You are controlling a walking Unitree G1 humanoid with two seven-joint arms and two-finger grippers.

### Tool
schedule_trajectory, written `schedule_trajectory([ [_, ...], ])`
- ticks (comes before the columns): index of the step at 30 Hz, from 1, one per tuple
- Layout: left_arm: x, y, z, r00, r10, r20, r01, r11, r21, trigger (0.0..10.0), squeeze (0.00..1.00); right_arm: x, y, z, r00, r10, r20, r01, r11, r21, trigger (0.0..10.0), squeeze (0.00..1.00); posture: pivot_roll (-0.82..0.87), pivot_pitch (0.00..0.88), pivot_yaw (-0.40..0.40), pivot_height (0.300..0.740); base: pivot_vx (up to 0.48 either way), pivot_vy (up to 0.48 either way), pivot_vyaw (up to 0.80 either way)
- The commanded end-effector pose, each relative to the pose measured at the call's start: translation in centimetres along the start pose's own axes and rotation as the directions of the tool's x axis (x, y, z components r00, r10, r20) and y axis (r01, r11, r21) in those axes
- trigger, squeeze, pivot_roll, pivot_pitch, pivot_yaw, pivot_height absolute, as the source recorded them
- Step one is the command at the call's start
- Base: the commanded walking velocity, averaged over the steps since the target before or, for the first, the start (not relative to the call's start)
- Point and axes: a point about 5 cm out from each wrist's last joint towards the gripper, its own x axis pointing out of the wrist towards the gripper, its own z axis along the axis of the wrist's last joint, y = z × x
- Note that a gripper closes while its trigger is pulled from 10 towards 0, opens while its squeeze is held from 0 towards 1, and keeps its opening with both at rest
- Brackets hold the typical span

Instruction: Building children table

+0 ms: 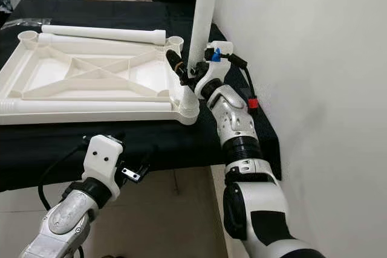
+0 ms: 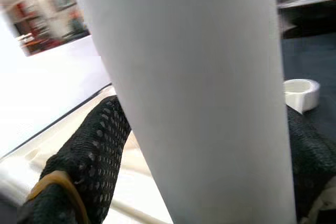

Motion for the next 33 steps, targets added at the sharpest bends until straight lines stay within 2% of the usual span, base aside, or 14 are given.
schedule_trajectory([
  [1, 0.0, -0.2, -0.3, 1.000, -0.005, -0.008, 0.005, 1.000, -0.008, 10.0, 0.00, 0.4, 1.1, -0.9, 0.991, 0.127, -0.047, -0.126, 0.992, 0.034, 10.0, 0.00, 0.10, 0.123, -0.089, 0.740, 0.000, 0.000, 0.00],
  [3, 0.1, -0.2, -0.3, 1.000, -0.007, -0.005, 0.007, 1.000, -0.007, 10.0, 0.00, 0.2, 1.8, -1.5, 0.956, 0.274, -0.104, -0.272, 0.962, 0.035, 10.0, 0.00, 0.10, 0.124, -0.093, 0.740, 0.000, 0.000, 0.00],
  [5, 0.1, -0.2, -0.3, 1.000, -0.007, -0.005, 0.007, 1.000, -0.006, 10.0, 0.00, 0.1, 2.1, -1.7, 0.939, 0.320, -0.124, -0.318, 0.948, 0.037, 10.0, 0.00, 0.10, 0.123, -0.092, 0.740, 0.000, 0.000, 0.00],
  [6, 0.1, -0.1, -0.3, 1.000, -0.007, -0.004, 0.007, 1.000, -0.006, 10.0, 0.00, 0.1, 2.7, -2.0, 0.901, 0.406, -0.150, -0.402, 0.914, 0.058, 10.0, 0.00, 0.10, 0.120, -0.090, 0.740, 0.000, 0.000, 0.00],
  [10, 0.0, -0.2, -0.3, 1.000, -0.010, -0.004, 0.010, 1.000, -0.006, 10.0, 0.00, 0.1, 3.4, -2.3, 0.853, 0.491, -0.177, -0.486, 0.871, 0.074, 10.0, 0.00, 0.10, 0.112, -0.092, 0.740, 0.000, 0.000, 0.00],
  [14, 0.0, -0.3, -0.4, 1.000, -0.011, -0.003, 0.011, 1.000, -0.008, 10.0, 0.00, 0.4, 3.9, -2.3, 0.828, 0.534, -0.173, -0.526, 0.845, 0.094, 10.0, 0.00, 0.10, 0.111, -0.089, 0.740, 0.000, 0.000, 0.00],
  [15, 0.0, -0.3, -0.4, 1.000, -0.012, -0.003, 0.012, 1.000, -0.008, 10.0, 0.00, 0.6, 3.8, -2.2, 0.839, 0.518, -0.164, -0.511, 0.855, 0.089, 9.0, 0.00, 0.10, 0.108, -0.091, 0.740, 0.000, 0.000, 0.00],
  [16, 0.0, -0.3, -0.4, 1.000, -0.012, -0.003, 0.012, 1.000, -0.008, 10.0, 0.00, 0.6, 3.8, -2.2, 0.839, 0.518, -0.164, -0.511, 0.855, 0.089, 9.0, 0.00, 0.10, 0.108, -0.091, 0.740, 0.000, 0.000, 0.00],
  [17, 0.0, -0.3, -0.4, 1.000, -0.013, -0.002, 0.013, 1.000, -0.007, 10.0, 0.00, 0.8, 3.7, -2.1, 0.854, 0.497, -0.154, -0.489, 0.868, 0.088, 0.0, 0.00, 0.10, 0.108, -0.093, 0.740, 0.000, 0.000, 0.00],
  [20, 0.1, -0.3, -0.4, 1.000, -0.013, -0.002, 0.013, 1.000, -0.007, 10.0, 0.00, 0.8, 3.7, -2.0, 0.857, 0.493, -0.152, -0.487, 0.870, 0.074, 0.0, 0.00, 0.10, 0.108, -0.093, 0.740, 0.000, 0.000, 0.00],
  [27, 0.1, -0.3, -0.5, 1.000, -0.012, -0.004, 0.012, 1.000, -0.006, 10.0, 0.00, 0.9, 3.2, -2.4, 0.917, 0.376, -0.132, -0.378, 0.926, 0.008, 0.0, 0.00, 0.10, 0.112, -0.092, 0.740, 0.000, 0.000, 0.00],
  [30, 0.2, -0.3, -0.5, 1.000, -0.012, -0.004, 0.012, 1.000, -0.008, 10.0, 0.00, 0.9, 2.1, -2.8, 0.978, 0.171, -0.118, -0.179, 0.982, -0.062, 0.0, 0.00, 0.10, 0.115, -0.089, 0.740, 0.000, 0.000, 0.00],
  [31, 0.2, -0.3, -0.5, 1.000, -0.012, -0.004, 0.012, 1.000, -0.008, 10.0, 0.00, 0.9, 2.1, -2.8, 0.978, 0.171, -0.118, -0.179, 0.982, -0.062, 0.0, 0.00, 0.10, 0.115, -0.089, 0.740, 0.000, 0.000, 0.00],
  [33, 0.2, -0.3, -0.5, 1.000, -0.014, -0.003, 0.014, 1.000, -0.009, 10.0, 0.00, 1.0, 1.7, -2.8, 0.993, 0.036, -0.112, -0.050, 0.991, -0.125, 0.0, 0.00, 0.09, 0.120, -0.085, 0.740, 0.000, 0.000, 0.00],
])
